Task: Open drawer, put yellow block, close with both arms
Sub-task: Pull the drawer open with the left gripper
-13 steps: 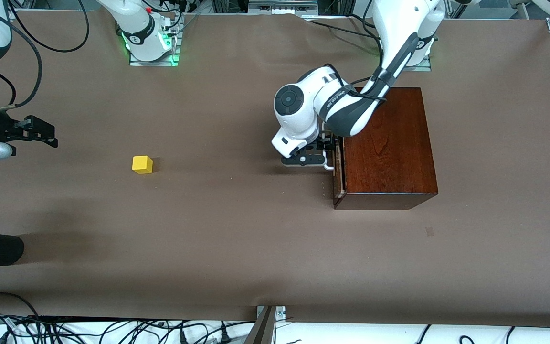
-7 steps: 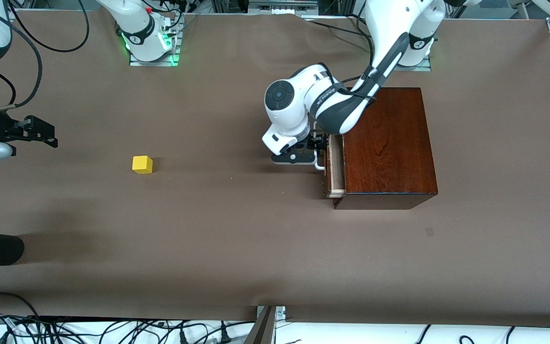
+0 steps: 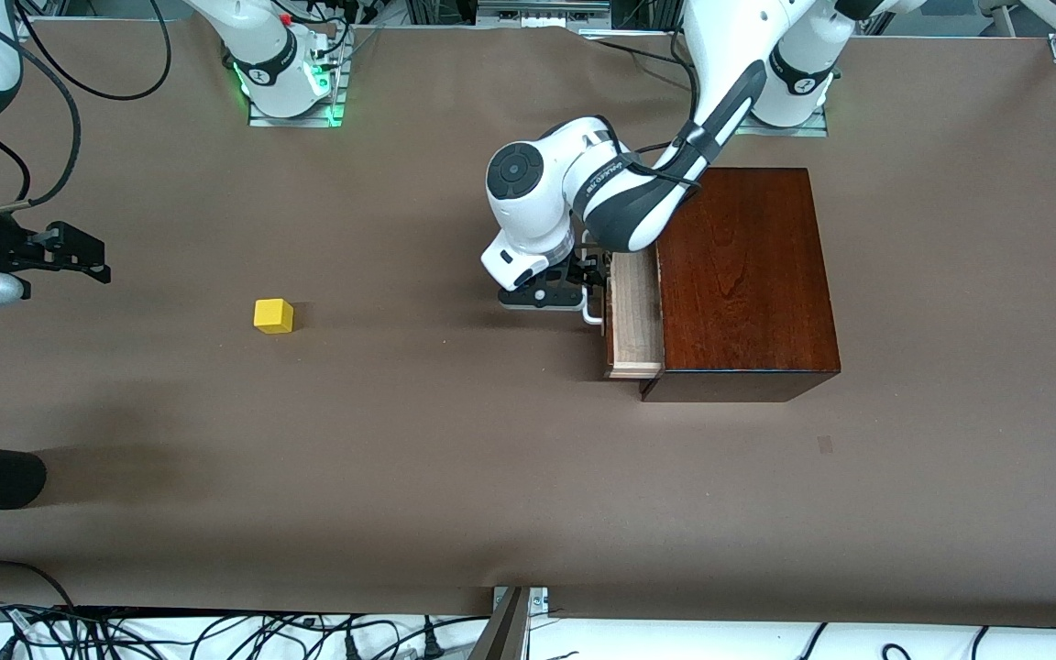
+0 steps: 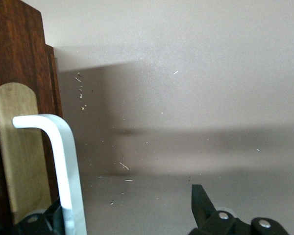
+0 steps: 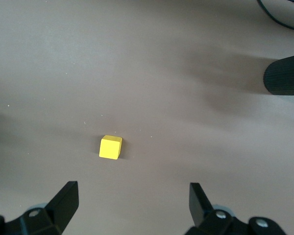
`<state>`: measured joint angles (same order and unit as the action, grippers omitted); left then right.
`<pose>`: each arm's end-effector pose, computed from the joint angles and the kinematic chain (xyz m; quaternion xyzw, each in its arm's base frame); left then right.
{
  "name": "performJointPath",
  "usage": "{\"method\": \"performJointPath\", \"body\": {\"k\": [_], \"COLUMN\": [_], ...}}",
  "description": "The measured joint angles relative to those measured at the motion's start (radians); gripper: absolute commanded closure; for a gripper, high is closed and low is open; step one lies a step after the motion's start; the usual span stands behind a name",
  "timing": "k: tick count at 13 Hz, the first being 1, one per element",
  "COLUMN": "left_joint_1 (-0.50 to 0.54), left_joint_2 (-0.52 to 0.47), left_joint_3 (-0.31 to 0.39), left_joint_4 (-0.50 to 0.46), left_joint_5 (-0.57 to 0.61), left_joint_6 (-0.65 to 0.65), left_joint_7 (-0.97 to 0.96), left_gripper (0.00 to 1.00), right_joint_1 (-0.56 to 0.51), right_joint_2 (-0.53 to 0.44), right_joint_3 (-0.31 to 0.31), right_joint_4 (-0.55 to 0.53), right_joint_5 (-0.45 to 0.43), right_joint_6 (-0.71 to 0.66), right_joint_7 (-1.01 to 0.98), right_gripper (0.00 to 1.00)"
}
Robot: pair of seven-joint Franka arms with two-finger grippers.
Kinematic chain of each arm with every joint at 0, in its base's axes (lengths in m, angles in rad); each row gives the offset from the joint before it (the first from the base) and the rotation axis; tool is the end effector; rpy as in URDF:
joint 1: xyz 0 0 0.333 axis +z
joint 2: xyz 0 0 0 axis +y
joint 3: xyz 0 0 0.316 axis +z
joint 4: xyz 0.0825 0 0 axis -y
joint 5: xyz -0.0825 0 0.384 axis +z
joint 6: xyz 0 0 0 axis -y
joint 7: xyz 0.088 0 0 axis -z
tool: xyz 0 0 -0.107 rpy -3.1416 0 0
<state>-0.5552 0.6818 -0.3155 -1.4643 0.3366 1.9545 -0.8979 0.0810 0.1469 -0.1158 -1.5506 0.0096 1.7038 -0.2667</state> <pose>0.4945 -0.4952 0.2818 -0.9952 0.0362 0.0097 0.0904 0.6075 -0.0156 0.5609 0.9933 0.1157 0.0030 0.0042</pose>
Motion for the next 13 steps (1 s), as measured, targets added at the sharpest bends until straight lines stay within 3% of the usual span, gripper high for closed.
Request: {"method": "performJointPath", "body": {"k": [13], "left_joint_1": [-0.036], "left_joint_2": [0.019], "left_joint_3": [0.021], "left_joint_4": [0.016], "left_joint_5": [0.029], "left_joint_6": [-0.008], "left_joint_7": [-0.004], "left_gripper": [0.0], "right_joint_1": [0.001], "right_joint_2": [0.006], "right_joint_3": [-0.001], "right_joint_4": [-0.002], "right_joint_5": [0.0], "right_joint_6": [-0.009], "right_joint_7": [0.0], "right_gripper": [0.0]}}
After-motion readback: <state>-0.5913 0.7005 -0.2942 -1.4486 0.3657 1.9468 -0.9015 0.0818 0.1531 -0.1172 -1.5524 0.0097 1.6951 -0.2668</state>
